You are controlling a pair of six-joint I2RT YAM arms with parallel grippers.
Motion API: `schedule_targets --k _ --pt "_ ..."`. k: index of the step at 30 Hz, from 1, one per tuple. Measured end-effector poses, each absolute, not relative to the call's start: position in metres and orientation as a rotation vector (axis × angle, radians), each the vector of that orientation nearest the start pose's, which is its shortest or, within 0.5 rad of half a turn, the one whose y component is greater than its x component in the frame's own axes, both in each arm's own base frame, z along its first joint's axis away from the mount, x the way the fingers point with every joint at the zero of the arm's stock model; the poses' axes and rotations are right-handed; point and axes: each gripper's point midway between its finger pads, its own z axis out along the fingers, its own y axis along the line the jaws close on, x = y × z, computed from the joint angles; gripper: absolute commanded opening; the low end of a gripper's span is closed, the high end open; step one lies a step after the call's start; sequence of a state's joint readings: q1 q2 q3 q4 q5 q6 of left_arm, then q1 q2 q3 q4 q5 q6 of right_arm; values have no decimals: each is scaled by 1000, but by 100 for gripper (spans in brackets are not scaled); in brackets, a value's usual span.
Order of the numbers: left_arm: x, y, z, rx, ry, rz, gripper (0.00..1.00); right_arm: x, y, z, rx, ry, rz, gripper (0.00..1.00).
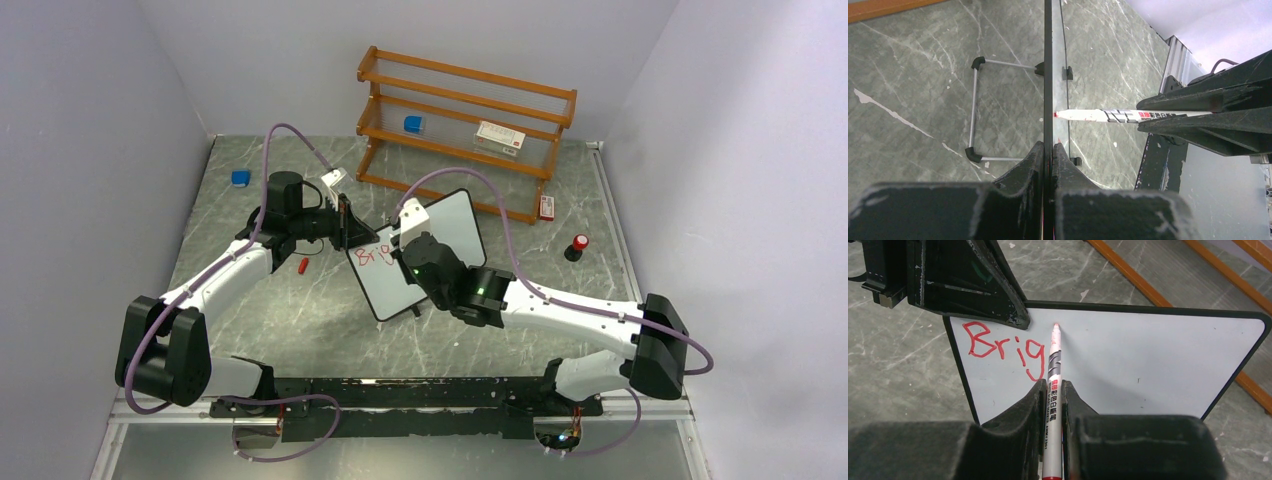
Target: Write a sentence on the whiteboard
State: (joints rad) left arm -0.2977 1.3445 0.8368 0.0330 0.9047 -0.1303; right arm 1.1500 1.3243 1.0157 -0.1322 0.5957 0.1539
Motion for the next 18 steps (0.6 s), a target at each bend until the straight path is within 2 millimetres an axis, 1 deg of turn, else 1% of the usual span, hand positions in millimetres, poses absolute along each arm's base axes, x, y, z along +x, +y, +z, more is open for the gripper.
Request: schedule_targets --k 9,18 --pt "288 -236 186 745 1905 -1182 5 246 323 220 -588 1851 272 0" --pt "287 -236 186 745 1905 -1182 5 244 321 216 -590 1872 268 0"
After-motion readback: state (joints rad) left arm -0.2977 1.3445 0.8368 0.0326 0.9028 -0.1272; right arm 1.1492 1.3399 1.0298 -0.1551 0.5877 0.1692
